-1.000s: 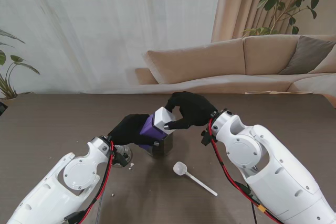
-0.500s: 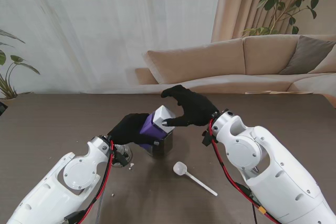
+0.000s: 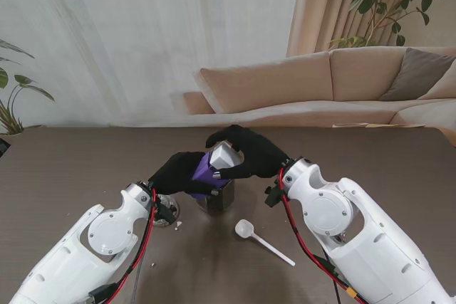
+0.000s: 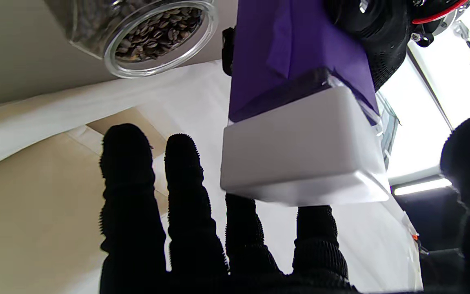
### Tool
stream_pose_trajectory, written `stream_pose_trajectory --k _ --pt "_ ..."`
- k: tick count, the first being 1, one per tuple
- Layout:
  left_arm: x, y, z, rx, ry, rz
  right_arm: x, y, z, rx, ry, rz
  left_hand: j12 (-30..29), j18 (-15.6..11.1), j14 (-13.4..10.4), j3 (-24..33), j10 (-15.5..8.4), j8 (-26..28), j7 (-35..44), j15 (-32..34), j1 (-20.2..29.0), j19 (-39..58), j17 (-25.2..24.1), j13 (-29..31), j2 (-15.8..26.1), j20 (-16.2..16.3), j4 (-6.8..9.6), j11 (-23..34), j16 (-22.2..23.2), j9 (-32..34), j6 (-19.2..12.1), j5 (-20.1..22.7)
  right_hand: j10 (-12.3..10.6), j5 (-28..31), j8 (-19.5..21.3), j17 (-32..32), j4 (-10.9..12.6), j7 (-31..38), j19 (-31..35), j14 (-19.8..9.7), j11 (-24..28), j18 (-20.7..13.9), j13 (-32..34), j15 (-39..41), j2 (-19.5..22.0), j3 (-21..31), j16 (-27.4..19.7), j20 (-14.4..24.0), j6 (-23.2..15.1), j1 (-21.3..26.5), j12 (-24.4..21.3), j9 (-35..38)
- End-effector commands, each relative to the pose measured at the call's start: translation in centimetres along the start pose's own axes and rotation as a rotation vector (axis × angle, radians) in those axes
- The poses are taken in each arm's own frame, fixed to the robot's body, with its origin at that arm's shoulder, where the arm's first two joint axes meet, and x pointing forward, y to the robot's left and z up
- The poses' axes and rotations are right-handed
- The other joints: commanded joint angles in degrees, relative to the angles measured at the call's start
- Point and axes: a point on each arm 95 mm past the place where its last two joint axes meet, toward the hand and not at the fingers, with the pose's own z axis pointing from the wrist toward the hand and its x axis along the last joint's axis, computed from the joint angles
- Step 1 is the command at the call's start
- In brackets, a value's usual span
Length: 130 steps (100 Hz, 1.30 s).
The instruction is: Portion coffee beans from the glass jar into the coffee jar
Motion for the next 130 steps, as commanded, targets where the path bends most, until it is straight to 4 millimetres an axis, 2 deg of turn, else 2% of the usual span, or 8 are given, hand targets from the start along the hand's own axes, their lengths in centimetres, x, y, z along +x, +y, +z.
stream_pose_trajectory --k 1,32,41,55,66,78,99,130 --pt "0.4 0.0 0.3 -0.009 0.016 -0.002 0.2 -1.4 -0.1 0.017 0.013 0.028 0.34 -7.53 2.18 24.74 -3.03 3.46 11.45 3.95 9.70 -0.20 -1.33 -0.04 13.52 -0.26 2.45 0.46 1.48 0.75 -4.53 8.11 0.13 0.51 0.90 -11.02 0.57 0.90 -0.24 0.48 -0.15 1.85 2.12 0.15 -1.62 -0.02 -0.56 -1.08 -2.41 1.52 -0.93 0.96" --pt "0.4 -0.2 0.5 -0.003 0.030 -0.004 0.5 -2.8 0.3 0.014 0.030 0.052 0.25 -7.45 2.22 24.75 -3.04 3.42 11.45 3.92 9.69 -0.12 -1.36 -0.14 13.56 -0.26 2.43 0.45 1.46 0.78 -4.50 8.13 -0.90 1.02 2.93 -3.79 1.88 9.03 6.23 -0.99 4.08 0.05 10.22 6.33 -3.72 -5.78 1.73 -1.84 -4.68 16.32 0.28 6.00" --pt "0.4 -0.3 0.6 0.002 0.036 -0.005 0.4 -3.3 0.5 0.014 0.033 0.075 0.24 -7.36 2.22 24.77 -2.99 3.41 11.42 3.94 9.72 -0.10 -1.33 -0.10 13.52 -0.26 2.44 0.46 1.46 0.80 -4.47 8.09 -1.24 2.58 3.94 -0.44 -2.73 13.24 9.46 -1.76 5.83 -0.46 14.31 9.87 -10.91 19.90 2.66 -2.98 -4.83 13.28 1.02 10.75" --pt "0.5 -0.5 0.6 0.007 0.043 -0.003 0.4 -4.1 0.6 -0.001 0.040 0.119 0.22 -7.37 2.17 24.75 -3.04 3.41 11.41 3.93 9.69 -0.06 -1.31 -0.11 13.54 -0.26 2.42 0.44 1.45 0.75 -4.51 8.07 -1.81 9.03 5.65 6.82 -4.14 19.79 13.19 -4.06 9.16 -0.41 23.93 15.98 -12.38 27.24 4.82 -3.72 -3.00 17.53 2.37 21.76" --pt "0.6 -0.6 0.7 0.011 0.047 -0.003 0.5 -4.5 0.8 -0.022 0.047 0.133 0.24 -7.38 2.16 24.71 -3.04 3.43 11.44 3.95 9.66 -0.08 -1.35 -0.13 13.57 -0.27 2.41 0.46 1.45 0.74 -4.57 8.08 -1.35 16.43 -5.53 13.92 -12.79 31.30 17.50 -6.50 10.23 -0.81 32.87 21.14 -16.14 26.94 7.29 -6.06 -2.33 24.17 5.34 32.53" --pt "0.6 -0.7 0.8 0.017 0.053 -0.004 0.6 -4.8 1.1 -0.064 0.054 0.148 0.20 -7.38 2.28 24.69 -3.03 3.38 11.38 3.89 9.60 -0.08 -1.35 -0.26 13.60 -0.28 2.41 0.39 1.44 0.61 -4.64 8.04 -1.70 29.30 -10.31 22.48 -12.33 36.50 20.91 -10.54 9.58 -2.53 36.35 32.70 -18.60 30.24 12.93 -7.27 5.46 28.30 7.96 47.42" --pt "0.7 -0.9 1.2 0.041 0.074 0.007 0.6 -4.8 1.1 -0.082 0.072 0.153 -0.82 -7.58 1.38 24.41 -3.74 2.62 10.85 2.96 8.75 -1.06 -1.63 -0.77 13.59 -0.80 2.41 -0.44 0.93 -0.09 -6.05 7.94 -1.67 29.28 -20.13 25.38 -12.54 46.38 23.95 -13.72 9.38 -6.59 36.52 43.93 -20.61 35.88 16.53 -4.73 6.67 30.08 14.77 51.09" --pt "0.9 -1.2 1.0 0.082 0.097 0.026 1.0 -3.7 1.1 -0.173 0.083 0.171 -33.27 -9.33 -4.68 13.78 -6.12 -6.32 -3.99 -14.12 8.23 -15.12 -3.62 -5.24 15.51 -10.40 3.14 -6.22 -13.00 -7.07 -11.35 5.95 -1.17 27.95 -22.16 25.83 -12.01 51.49 25.54 -14.92 10.47 -7.81 36.63 47.82 -20.30 38.58 18.84 -2.52 5.68 31.36 18.58 50.31"
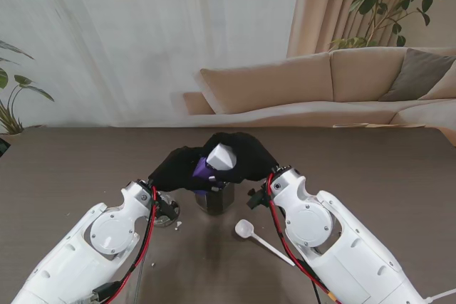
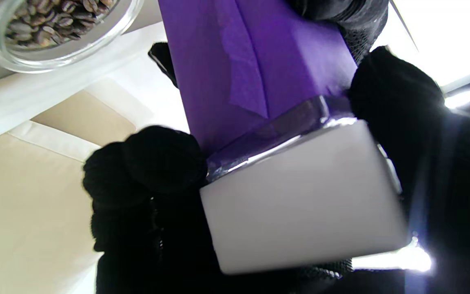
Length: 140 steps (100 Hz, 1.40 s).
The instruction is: Portion coffee beans from the glass jar into the coffee jar
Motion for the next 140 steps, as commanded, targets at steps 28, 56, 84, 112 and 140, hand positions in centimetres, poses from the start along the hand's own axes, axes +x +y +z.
stream_pose_trajectory --k 28,56,84,112,140 --pt "0.8 -1.1 -0.1 0.027 0.041 0.018 0.6 -0.1 0.2 -0.041 0.008 -0.002 -21.59 -12.41 -11.36 1.92 -10.27 -16.91 -26.82 -23.39 -2.26 -30.46 -7.19 -14.07 22.86 -19.73 8.40 -8.40 -21.74 -21.94 -14.03 -2.56 -4.73 8.39 1.08 19.89 3.21 33.09 2.19 -15.40 11.28 -10.50 4.95 7.84 4.01 16.06 1.96 2.01 8.83 14.42 9.53 16.12" --pt "0.9 -1.3 -0.3 -0.018 0.040 0.050 0.6 1.0 0.6 -0.057 0.005 -0.036 -28.81 -14.81 -15.77 -19.90 -14.32 -30.36 -33.18 -30.05 -4.37 -54.51 -10.11 -28.64 27.40 -28.37 9.37 -12.08 -29.52 -38.11 -21.65 -15.57 -4.60 8.30 1.08 20.05 3.22 33.15 2.53 -15.79 11.24 -10.68 4.96 8.41 4.01 15.99 2.37 2.41 8.87 14.44 9.99 15.95" --pt "1.0 -1.7 -0.2 -0.010 0.040 0.083 0.3 1.6 0.6 -0.061 -0.001 -0.048 -30.29 -13.09 -13.53 -19.96 -13.79 -32.93 -33.63 -30.97 -5.67 -56.90 -9.99 -32.68 27.04 -33.20 9.57 -12.43 -31.92 -42.26 -22.38 -18.26 -4.53 8.25 1.08 20.02 3.23 33.17 2.45 -15.90 11.18 -10.63 4.92 8.58 4.01 15.98 2.59 2.59 8.89 14.49 10.23 15.78" --pt "1.1 -2.2 -0.8 0.019 0.022 0.094 0.0 3.2 0.4 -0.061 -0.016 -0.071 -29.76 -12.93 -13.47 -18.85 -13.86 -32.10 -31.59 -30.30 -3.32 -56.16 -9.85 -31.23 27.52 -33.53 9.82 -11.38 -31.53 -39.52 -21.11 -15.74 -4.56 8.25 1.07 20.00 3.20 33.16 2.31 -15.92 11.14 -10.69 4.92 8.40 4.14 15.84 2.61 2.66 8.96 14.34 10.18 15.76" --pt "0.6 -2.2 -2.3 0.048 -0.033 0.097 -1.7 6.5 -0.1 -0.037 -0.099 -0.166 -28.11 -12.70 -12.74 -16.15 -12.94 -29.14 -28.51 -29.42 -0.10 -53.28 -10.50 -27.15 28.13 -30.26 9.67 -10.41 -30.02 -33.94 -18.37 -10.62 -4.85 7.78 0.99 19.84 3.15 32.92 1.81 -16.08 11.16 -10.81 4.90 8.06 4.52 15.42 2.56 2.56 8.85 13.89 10.22 15.37"
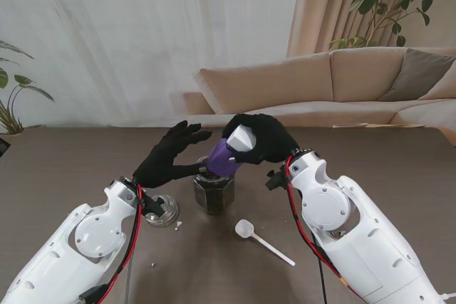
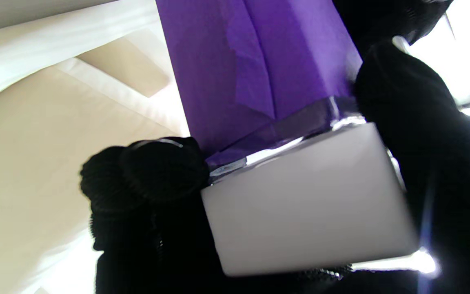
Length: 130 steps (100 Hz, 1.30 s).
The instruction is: Portion coffee beans from the glass jar into the coffee jar
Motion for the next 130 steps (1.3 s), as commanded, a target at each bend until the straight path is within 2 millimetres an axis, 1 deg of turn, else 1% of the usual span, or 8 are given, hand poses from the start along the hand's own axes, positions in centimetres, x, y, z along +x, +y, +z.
stream_pose_trajectory --k 1,18,32,73,104,109,119,130 --pt "-0.2 0.5 -0.7 -0.009 -0.028 -0.011 -0.9 1.4 -0.1 0.016 -0.035 -0.054 1.08 -0.56 0.64 1.67 -0.02 1.91 1.13 0.63 1.66 1.18 -0.85 2.51 2.82 1.94 0.93 0.19 1.13 2.06 0.72 2.53 -5.69 6.59 1.17 18.12 4.21 32.90 0.64 -15.58 11.18 -10.83 3.51 5.20 6.01 15.52 1.10 1.15 8.86 14.11 8.00 13.31" --pt "-0.8 0.8 -1.8 0.008 -0.066 -0.020 -3.2 2.6 -0.4 0.051 -0.113 -0.138 1.49 -0.44 1.24 2.58 0.70 2.82 1.66 0.88 2.31 1.66 -0.92 3.58 3.07 3.04 0.91 0.40 1.53 3.90 1.23 4.41 -5.83 6.31 1.27 18.14 4.19 32.81 0.45 -15.71 11.26 -11.07 3.58 4.83 6.30 15.17 1.01 1.15 8.70 13.77 7.82 13.16" --pt "-1.1 1.1 -2.5 0.012 -0.094 -0.023 -5.5 2.5 -0.7 0.109 -0.179 -0.208 1.99 -0.36 1.34 3.29 1.49 3.98 2.60 0.94 2.72 1.93 -1.08 4.07 3.30 3.90 0.83 0.64 1.79 5.62 2.10 6.39 -6.27 6.25 1.27 17.98 4.10 32.72 0.07 -15.44 11.22 -10.90 3.53 4.81 6.67 14.89 1.07 1.03 8.66 13.15 7.54 13.22" --pt "-1.6 1.6 -3.8 0.022 -0.136 -0.029 -11.3 -1.6 -1.9 0.276 -0.293 -0.348 2.72 -0.35 1.91 4.38 2.18 5.51 2.56 1.15 3.03 1.90 -1.11 4.97 3.67 5.00 0.65 0.60 2.28 7.06 2.75 7.11 -7.85 5.23 1.53 17.36 3.87 32.34 -2.10 -15.36 11.19 -10.26 3.49 3.33 7.67 14.17 0.67 0.08 6.78 11.69 6.50 12.73" --pt "-1.2 1.7 -3.9 0.020 -0.142 -0.027 -13.1 -3.4 -2.6 0.297 -0.329 -0.395 2.98 -0.50 1.80 4.83 2.18 6.17 2.52 1.07 3.01 1.80 -1.12 4.90 3.74 5.48 0.58 0.52 2.43 7.17 2.72 7.44 -9.57 4.72 0.82 15.86 3.86 30.55 -4.41 -15.20 11.06 -9.74 3.48 0.06 9.44 11.59 -0.58 -0.81 5.64 10.15 4.69 12.08" --pt "-1.2 1.7 -3.8 0.020 -0.144 -0.027 -13.2 -3.5 -2.7 0.299 -0.331 -0.405 3.01 -0.46 1.86 4.89 2.23 6.25 2.49 1.07 3.02 1.78 -1.12 4.90 3.67 5.54 0.56 0.52 2.44 7.19 2.75 7.43 -10.34 5.03 0.31 15.42 3.93 28.50 -4.71 -14.72 11.26 -9.87 3.48 -0.67 10.10 11.29 -0.86 -0.83 5.30 9.60 4.63 11.75" --pt "-1.1 1.8 -3.8 0.021 -0.146 -0.030 -13.5 -3.7 -2.8 0.302 -0.334 -0.421 3.06 -0.51 1.85 5.02 2.20 6.42 2.50 1.04 3.01 1.72 -1.11 4.86 3.68 5.63 0.54 0.51 2.45 7.22 2.76 7.55 -11.37 5.36 2.75 13.39 3.81 23.57 -5.88 -14.39 11.68 -9.07 3.45 -2.41 10.75 10.35 -1.53 -0.71 5.18 8.62 4.67 10.99" --pt "-1.1 1.7 -3.8 0.020 -0.146 -0.030 -13.9 -3.9 -2.8 0.305 -0.340 -0.432 3.10 -0.55 1.81 5.09 2.20 6.56 2.52 1.05 2.96 1.67 -1.09 4.88 3.64 5.70 0.52 0.52 2.47 7.23 2.85 7.67 -11.31 3.83 3.91 11.07 3.48 18.51 -7.11 -13.44 11.57 -8.05 3.30 -5.69 10.38 9.42 -2.85 -0.98 4.69 7.94 5.19 8.67"
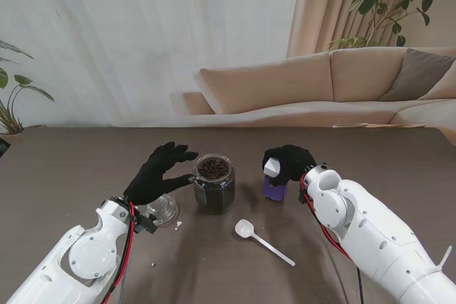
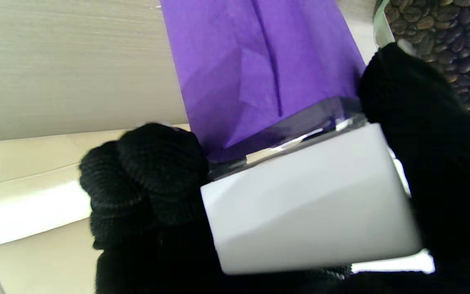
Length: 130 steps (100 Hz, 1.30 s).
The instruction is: Portion coffee beans from the glass jar into the coffee jar
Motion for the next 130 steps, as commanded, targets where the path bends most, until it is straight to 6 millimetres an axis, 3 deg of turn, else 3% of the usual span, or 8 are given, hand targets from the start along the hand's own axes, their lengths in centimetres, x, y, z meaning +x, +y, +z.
stream_pose_trajectory --k 1,31,35,42,46,79,105,130 --pt "0.3 0.3 0.1 -0.014 0.004 -0.006 -0.1 -0.5 0.1 0.017 -0.006 -0.008 0.54 -1.04 -0.15 0.86 -0.26 0.50 0.26 -0.09 0.80 0.28 -1.09 0.69 2.32 0.89 0.52 -0.29 0.43 0.68 0.02 1.19 -11.28 3.62 4.69 9.88 3.49 17.75 -4.44 -13.20 11.60 -8.00 1.97 -1.36 9.51 9.32 -1.09 -0.98 4.82 9.02 5.19 7.84" --pt "0.3 0.3 0.1 -0.016 0.007 -0.007 -0.5 -1.0 0.2 0.025 -0.009 -0.045 0.58 -1.03 -0.16 0.94 -0.37 0.80 0.26 -0.09 0.65 0.16 -1.07 0.69 2.34 1.03 0.46 -0.31 0.44 0.65 -0.02 1.33 -9.73 -1.08 6.06 1.64 3.23 5.40 -6.04 -10.79 12.77 -6.58 -2.23 -11.23 8.67 7.81 -3.25 -0.74 5.11 4.41 4.19 -3.72" --pt "0.3 0.3 0.1 -0.015 0.007 -0.007 -0.5 -1.0 0.2 0.027 -0.007 -0.053 0.58 -1.05 -0.23 0.97 -0.33 0.85 0.31 -0.10 0.71 0.16 -1.05 0.69 2.34 1.05 0.46 -0.33 0.44 0.60 -0.01 1.47 -9.60 -1.28 7.23 0.55 4.62 2.56 -6.04 -10.34 12.80 -6.51 -3.42 -12.27 8.77 7.92 -3.73 -0.73 5.37 3.13 3.00 -5.35" --pt "0.3 0.3 0.1 -0.015 0.008 -0.008 -0.5 -1.0 0.3 0.026 -0.005 -0.067 0.59 -1.03 -0.22 0.97 -0.32 0.87 0.27 -0.11 0.68 0.14 -1.06 0.67 2.35 1.07 0.45 -0.31 0.44 0.66 -0.15 1.42 -9.20 -1.71 12.61 -1.33 10.13 -2.41 -6.09 -9.55 12.99 -6.44 -6.16 -14.63 8.84 8.31 -5.25 -0.82 5.92 0.85 0.32 -8.82" --pt "0.3 0.3 0.1 -0.015 0.008 -0.008 -0.5 -1.0 0.3 0.027 -0.004 -0.073 0.58 -1.00 -0.24 0.99 -0.34 0.87 0.21 -0.13 0.69 0.13 -1.07 0.63 2.37 1.08 0.45 -0.33 0.43 0.62 -0.04 1.30 -9.00 -2.40 13.68 -2.49 10.95 -3.44 -6.31 -9.06 12.69 -6.39 -7.87 -15.39 8.26 8.19 -5.59 -0.85 5.71 0.24 -0.05 -10.50" --pt "0.3 0.3 0.2 -0.019 0.009 -0.011 -0.7 -0.6 0.2 0.037 0.002 -0.115 0.61 -0.99 -0.15 1.00 -0.10 0.99 0.21 -0.12 0.73 0.05 -1.05 0.68 2.40 1.12 0.44 -0.28 0.42 0.81 0.00 1.46 -7.61 -11.66 12.33 -14.93 10.39 -10.42 -10.66 -2.25 8.19 -4.67 -25.39 -26.18 6.25 4.38 -11.12 -0.04 4.59 -6.86 -4.17 -24.91" --pt "0.4 0.4 0.4 -0.020 0.012 -0.015 -0.5 -0.1 0.2 0.045 0.008 -0.113 0.69 -1.02 -0.07 0.96 -0.06 1.05 0.15 -0.12 0.72 0.02 -1.04 0.69 2.48 1.16 0.43 -0.25 0.42 0.97 0.03 1.42 -7.35 -18.43 9.43 -19.05 10.39 -13.68 -15.07 0.06 3.02 -3.52 -31.01 -35.49 8.20 1.13 -16.55 0.14 4.41 -11.36 -10.36 -30.28" --pt "0.4 0.4 0.4 -0.020 0.011 -0.014 0.0 1.1 0.1 0.029 0.004 -0.089 0.74 -1.00 -0.18 0.91 -0.12 1.10 0.17 -0.08 0.68 0.03 -1.04 0.80 2.52 1.20 0.43 -0.26 0.44 1.01 -0.06 1.47 -6.65 -25.25 7.40 -27.33 10.18 -17.64 -28.61 1.63 -1.21 -0.71 -39.73 -46.90 13.38 -3.53 -22.83 -4.53 4.57 -18.41 -15.39 -39.19"
